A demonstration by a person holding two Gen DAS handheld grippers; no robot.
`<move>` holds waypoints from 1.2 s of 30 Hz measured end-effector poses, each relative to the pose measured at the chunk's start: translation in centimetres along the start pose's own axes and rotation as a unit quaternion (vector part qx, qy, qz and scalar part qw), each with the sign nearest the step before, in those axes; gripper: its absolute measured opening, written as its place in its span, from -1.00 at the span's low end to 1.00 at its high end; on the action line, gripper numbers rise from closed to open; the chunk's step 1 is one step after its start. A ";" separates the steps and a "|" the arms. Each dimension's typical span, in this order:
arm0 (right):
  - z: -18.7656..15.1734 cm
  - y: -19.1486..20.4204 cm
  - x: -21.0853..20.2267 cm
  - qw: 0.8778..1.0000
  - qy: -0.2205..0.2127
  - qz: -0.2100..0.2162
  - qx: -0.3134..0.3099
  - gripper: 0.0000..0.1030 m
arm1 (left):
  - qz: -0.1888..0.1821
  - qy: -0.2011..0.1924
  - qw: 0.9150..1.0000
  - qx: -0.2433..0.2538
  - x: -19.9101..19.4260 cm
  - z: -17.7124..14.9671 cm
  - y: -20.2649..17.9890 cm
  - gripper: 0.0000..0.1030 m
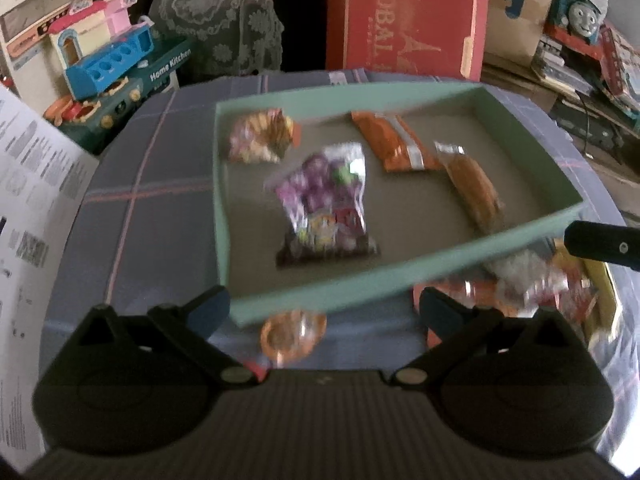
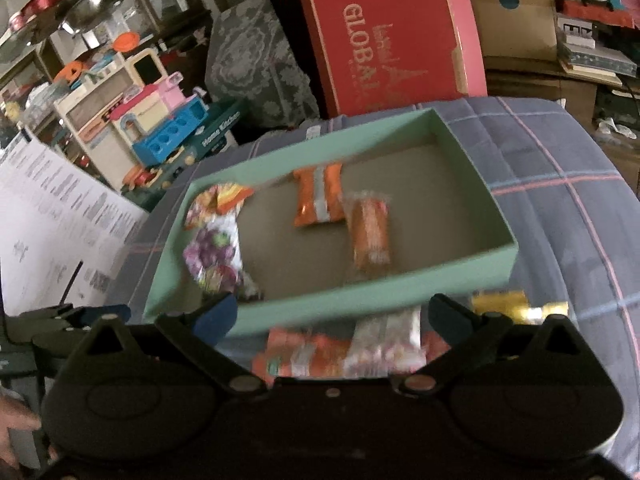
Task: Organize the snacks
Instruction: 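Grasp the blue biscuit packet with the right tool while the left grasps the red-foil packet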
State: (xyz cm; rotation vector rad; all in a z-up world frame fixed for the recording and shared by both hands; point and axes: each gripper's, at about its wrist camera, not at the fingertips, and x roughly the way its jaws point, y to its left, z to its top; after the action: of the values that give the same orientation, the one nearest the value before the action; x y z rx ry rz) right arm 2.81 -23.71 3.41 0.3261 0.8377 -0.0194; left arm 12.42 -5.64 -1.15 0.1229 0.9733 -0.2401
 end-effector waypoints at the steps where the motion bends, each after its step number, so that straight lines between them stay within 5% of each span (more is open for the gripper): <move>1: -0.8 0.1 -0.4 1.000 0.003 0.001 -0.002 1.00 | 0.000 0.003 1.000 0.000 -0.3 -0.8 0.1 1.00; 17: -12.3 -0.8 -2.5 0.997 0.077 -0.002 -0.003 0.99 | -0.011 0.054 0.998 0.009 -2.9 -12.2 1.3 1.00; 28: -14.8 -0.4 -2.3 0.995 0.082 -0.017 -0.057 0.28 | -0.021 0.072 0.997 -0.031 -2.7 -14.4 3.0 0.98; 32: -14.9 0.2 -2.4 0.994 0.081 -0.019 -0.069 -0.04 | -0.021 0.069 0.997 -0.025 -2.6 -14.5 2.7 0.75; 36: -14.9 0.4 -2.3 0.994 0.081 -0.017 -0.067 -0.15 | -0.014 0.062 0.998 -0.019 -2.6 -14.5 2.4 0.58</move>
State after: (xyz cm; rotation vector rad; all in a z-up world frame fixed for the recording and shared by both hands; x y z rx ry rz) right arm -9.48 -19.27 -4.07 0.1892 0.9997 0.0317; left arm -0.02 0.14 -7.14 0.0900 1.1026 -0.2406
